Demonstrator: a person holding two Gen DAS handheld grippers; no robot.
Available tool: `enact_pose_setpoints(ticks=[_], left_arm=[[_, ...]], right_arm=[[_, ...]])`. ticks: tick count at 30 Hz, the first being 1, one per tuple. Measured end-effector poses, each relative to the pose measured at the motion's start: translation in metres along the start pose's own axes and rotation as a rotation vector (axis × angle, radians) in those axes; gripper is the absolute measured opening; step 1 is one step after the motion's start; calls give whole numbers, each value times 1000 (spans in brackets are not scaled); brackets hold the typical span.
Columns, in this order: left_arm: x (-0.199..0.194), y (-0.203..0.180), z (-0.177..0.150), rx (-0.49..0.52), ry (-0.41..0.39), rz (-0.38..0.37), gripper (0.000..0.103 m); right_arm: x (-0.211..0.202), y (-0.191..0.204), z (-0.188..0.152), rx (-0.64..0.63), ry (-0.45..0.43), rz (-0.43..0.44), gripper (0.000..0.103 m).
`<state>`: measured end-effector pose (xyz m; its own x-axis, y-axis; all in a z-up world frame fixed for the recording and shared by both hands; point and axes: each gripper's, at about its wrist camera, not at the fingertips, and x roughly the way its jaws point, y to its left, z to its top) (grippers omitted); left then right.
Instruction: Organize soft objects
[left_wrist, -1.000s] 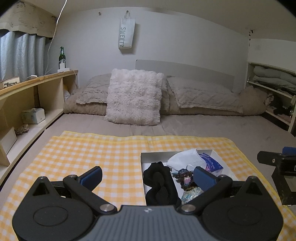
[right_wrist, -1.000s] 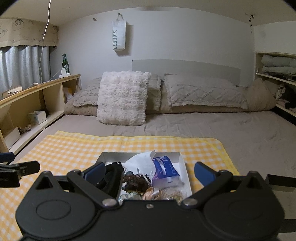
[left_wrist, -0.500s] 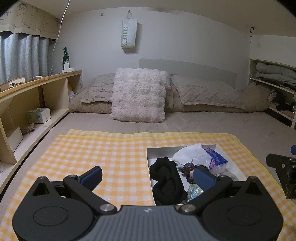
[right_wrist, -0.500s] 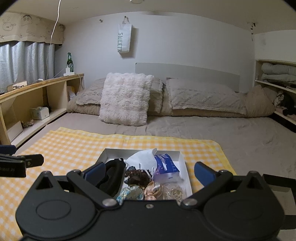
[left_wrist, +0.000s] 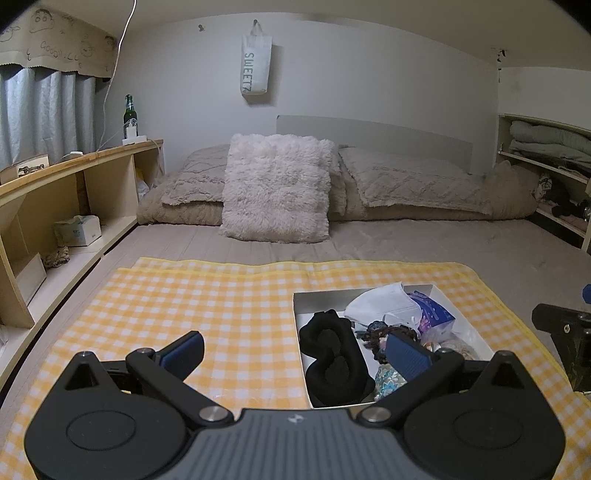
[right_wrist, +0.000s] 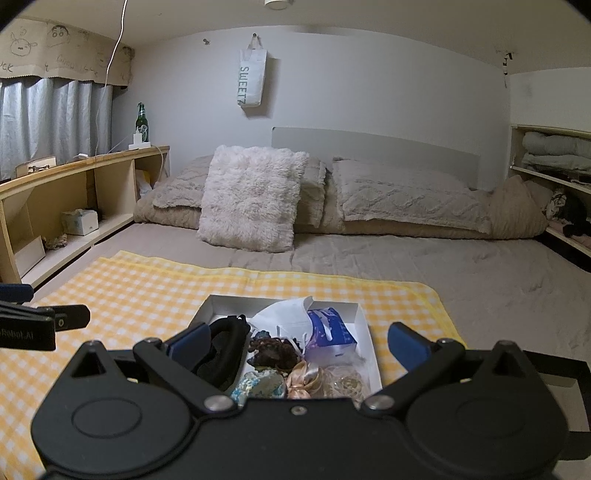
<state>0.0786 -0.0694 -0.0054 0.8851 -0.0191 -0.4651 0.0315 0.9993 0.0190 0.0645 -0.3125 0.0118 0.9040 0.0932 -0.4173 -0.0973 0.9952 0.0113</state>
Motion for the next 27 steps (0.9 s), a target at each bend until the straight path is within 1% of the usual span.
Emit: enact_pose_setpoints(ticks=[27], left_arm=[[0,-1,-1,1,5,0,103]], right_arm=[[1,-3,0,-5,2,-4,103]])
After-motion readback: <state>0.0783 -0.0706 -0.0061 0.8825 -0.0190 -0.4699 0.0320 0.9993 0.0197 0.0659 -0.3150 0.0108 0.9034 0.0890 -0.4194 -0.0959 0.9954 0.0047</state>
